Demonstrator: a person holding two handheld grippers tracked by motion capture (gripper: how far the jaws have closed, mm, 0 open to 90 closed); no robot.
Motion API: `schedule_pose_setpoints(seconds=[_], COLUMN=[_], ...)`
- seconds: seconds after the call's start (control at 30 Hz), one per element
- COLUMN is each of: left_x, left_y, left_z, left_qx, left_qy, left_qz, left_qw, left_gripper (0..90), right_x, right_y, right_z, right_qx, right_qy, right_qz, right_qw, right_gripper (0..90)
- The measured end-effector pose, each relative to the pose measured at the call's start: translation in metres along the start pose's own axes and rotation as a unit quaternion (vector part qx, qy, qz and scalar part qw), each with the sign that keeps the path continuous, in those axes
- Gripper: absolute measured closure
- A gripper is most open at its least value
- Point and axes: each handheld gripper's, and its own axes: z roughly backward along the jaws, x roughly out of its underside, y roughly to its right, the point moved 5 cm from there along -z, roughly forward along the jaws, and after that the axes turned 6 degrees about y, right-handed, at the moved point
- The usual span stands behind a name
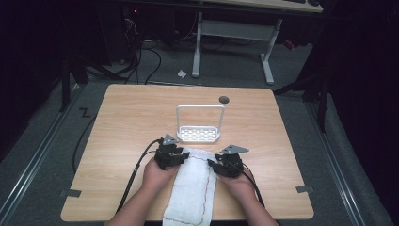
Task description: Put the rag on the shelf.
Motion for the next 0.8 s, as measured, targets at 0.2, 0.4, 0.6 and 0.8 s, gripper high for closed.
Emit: schedule_pose_setpoints(seconds=[0.2, 0.4, 0.6, 0.8], left_x=[0.002, 0.003, -0.001, -0.005], left_y=[0.001, 0.001, 0.005, 0.014], left_z=[0.001, 0.003, 0.014, 0.02], left_qx=[0.011, 0.004, 0.0, -0.02], left_qy=[0.0, 0.005, 0.027, 0.047], left_qz=[0.008, 0.012, 0.025, 0.01], left_qw=[0.9999, 0.9999, 0.9993, 0.9987], left_gripper=[71.6, 85.4, 86.3, 86.4], right_x=[-0.003, -0.004, -0.007, -0.013], right_y=[-0.003, -0.004, -0.009, -0.012], right_z=[-0.006, -0.005, 0.0, 0.01], right_qx=[-0.018, -0.021, -0.02, -0.019], right_qy=[-0.002, 0.0, 0.017, 0.037], right_qz=[-0.011, -0.016, 0.001, 0.005], right_qw=[0.9998, 0.9996, 0.9997, 0.9991], right_gripper=[80.2, 83.3, 83.5, 83.5])
